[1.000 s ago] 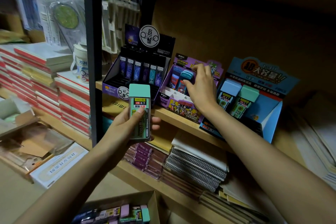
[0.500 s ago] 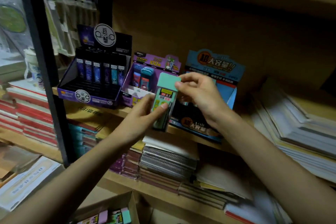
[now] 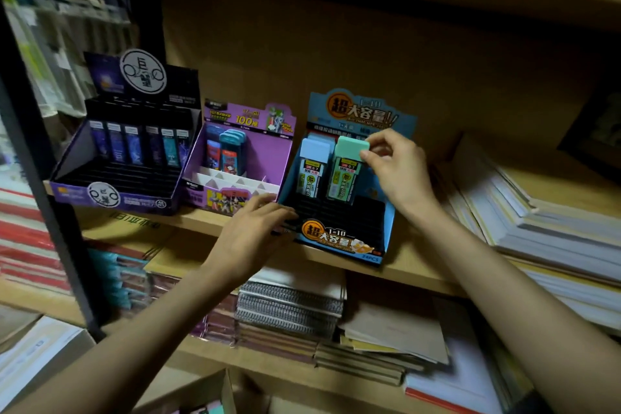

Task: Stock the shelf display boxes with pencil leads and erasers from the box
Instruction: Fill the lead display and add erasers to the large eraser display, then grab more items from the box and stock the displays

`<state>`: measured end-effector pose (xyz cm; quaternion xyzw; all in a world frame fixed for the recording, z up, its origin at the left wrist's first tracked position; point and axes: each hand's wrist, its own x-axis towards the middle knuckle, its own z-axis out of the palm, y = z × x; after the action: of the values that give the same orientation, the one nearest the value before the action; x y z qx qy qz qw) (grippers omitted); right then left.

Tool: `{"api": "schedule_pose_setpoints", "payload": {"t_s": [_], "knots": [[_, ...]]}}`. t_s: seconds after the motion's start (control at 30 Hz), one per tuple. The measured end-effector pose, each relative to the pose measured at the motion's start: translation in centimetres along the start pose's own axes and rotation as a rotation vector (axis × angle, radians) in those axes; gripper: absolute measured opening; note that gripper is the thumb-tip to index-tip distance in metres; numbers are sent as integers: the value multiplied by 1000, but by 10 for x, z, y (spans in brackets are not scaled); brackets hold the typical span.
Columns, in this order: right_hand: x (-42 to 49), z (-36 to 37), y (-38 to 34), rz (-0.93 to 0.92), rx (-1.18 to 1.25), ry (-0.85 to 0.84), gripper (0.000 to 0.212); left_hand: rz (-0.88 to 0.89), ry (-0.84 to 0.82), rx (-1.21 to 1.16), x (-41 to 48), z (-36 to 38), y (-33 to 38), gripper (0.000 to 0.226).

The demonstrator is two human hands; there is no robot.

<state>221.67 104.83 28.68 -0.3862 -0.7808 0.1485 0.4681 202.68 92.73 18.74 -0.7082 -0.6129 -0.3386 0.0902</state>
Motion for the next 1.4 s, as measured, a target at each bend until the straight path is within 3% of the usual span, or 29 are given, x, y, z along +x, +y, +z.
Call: {"api": "schedule_pose_setpoints", "payload": {"t_s": [0.33, 0.57, 0.7, 0.77, 0.9, 1.07, 1.23, 1.33, 1.4], "knots": [[-2, 9, 1, 69, -125, -39, 14, -71, 40, -84, 1, 2, 0, 30], [2, 4, -9, 158, -281, -131, 19, 5, -33, 16, 0, -15, 8, 32], [-24, -3, -27, 28, -356, -132, 26, 46, -8, -19, -24, -44, 8, 24], [-50, 0, -41, -84, -277, -175, 27, -22, -92, -116, -52, -57, 2, 24], [-113, 25, -66, -209, -119, -471, 20, -192, -421, -91, -127, -62, -26, 9], [-204, 100, -59, -225, -163, -944, 16, -525, -516, -136, -231, -47, -61, 16], [-309, 179, -19, 8, -260, -1227, 17, -762, -556, -223, -328, -21, -72, 19], [-354, 213, 4, 211, -246, -1290, 6, -890, -610, -270, -378, 4, -73, 23], [-379, 228, 17, 315, -232, -1313, 10, -969, -616, -301, -407, 19, -74, 26]]}}
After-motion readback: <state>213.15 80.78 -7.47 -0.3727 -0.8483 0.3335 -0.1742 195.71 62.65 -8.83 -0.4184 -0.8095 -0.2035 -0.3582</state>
